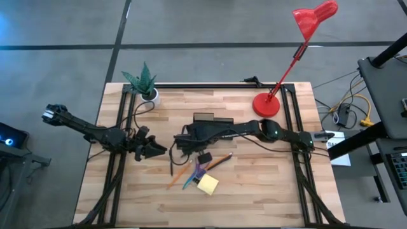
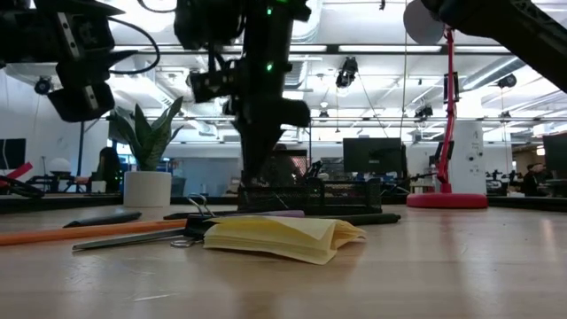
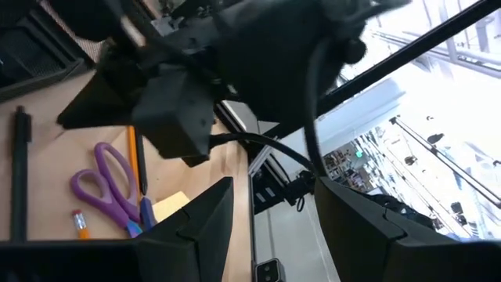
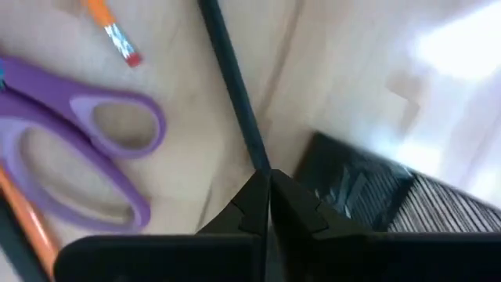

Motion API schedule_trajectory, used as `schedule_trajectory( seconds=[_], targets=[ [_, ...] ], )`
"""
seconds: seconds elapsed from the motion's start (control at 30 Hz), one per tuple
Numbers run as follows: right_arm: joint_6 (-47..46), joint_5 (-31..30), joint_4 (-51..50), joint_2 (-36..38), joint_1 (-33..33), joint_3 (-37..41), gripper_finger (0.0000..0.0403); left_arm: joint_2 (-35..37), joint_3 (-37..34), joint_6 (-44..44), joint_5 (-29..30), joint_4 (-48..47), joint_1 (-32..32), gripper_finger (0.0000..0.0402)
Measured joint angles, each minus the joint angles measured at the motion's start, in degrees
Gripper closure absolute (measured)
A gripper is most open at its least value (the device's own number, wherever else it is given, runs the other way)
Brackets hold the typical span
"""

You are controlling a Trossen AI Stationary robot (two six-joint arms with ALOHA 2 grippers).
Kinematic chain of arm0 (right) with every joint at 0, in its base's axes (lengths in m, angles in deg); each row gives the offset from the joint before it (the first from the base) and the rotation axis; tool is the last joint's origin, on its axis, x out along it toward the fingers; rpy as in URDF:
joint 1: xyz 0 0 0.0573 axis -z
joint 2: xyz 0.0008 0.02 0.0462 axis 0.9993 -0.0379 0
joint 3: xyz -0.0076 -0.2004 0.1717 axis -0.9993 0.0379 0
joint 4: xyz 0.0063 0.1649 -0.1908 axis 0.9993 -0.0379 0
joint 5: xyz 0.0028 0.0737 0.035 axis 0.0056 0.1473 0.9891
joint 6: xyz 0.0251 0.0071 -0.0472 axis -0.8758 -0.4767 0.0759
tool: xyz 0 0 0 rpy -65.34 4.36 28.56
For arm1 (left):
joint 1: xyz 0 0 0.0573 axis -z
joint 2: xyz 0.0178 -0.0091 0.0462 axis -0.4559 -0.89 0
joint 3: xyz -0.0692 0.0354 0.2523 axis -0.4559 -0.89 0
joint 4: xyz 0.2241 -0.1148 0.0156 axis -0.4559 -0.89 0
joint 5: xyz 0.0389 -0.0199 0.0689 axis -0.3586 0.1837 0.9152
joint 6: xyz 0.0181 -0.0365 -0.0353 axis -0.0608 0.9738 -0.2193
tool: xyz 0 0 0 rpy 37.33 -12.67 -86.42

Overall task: Pick and place office supplies into organizer
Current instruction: Put the middle black pen into the black desk organizer

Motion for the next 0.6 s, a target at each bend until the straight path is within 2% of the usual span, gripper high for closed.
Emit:
schedule_trajectory(
  seconds=[0.17, 0.3, 0.4, 0.47, 0.6],
  targets=[
    [-3.95, -1.51, -4.29, 0.51, -1.19, -3.43, 0.0397, 0.24, 0.0, -2.24, 0.0, 0.01, -0.02, 0.0235],
    [-2.65, 5.18, -0.83, 0.04, -1.04, -2.89, 0.0396, 0.13, 0.0, -2.34, -0.01, -0.05, 0.0, 0.0235],
    [1.4, 7.19, 0.8, -1.38, -0.88, -2.65, 0.039, 0.05, -0.07, -2.27, -0.01, -0.24, -0.01, 0.0235],
    [-1.07, 10.2, 0.99, -2.24, -0.41, -2.48, 0.0377, 0.13, -0.11, -2.25, -0.01, -0.75, 0.0, 0.0235],
    [-1.03, 8.9, 1.44, -3.76, 0.32, -2.2, 0.0329, -0.17, -0.22, -2.17, -0.01, -0.75, -0.02, 0.0235]
  ],
)
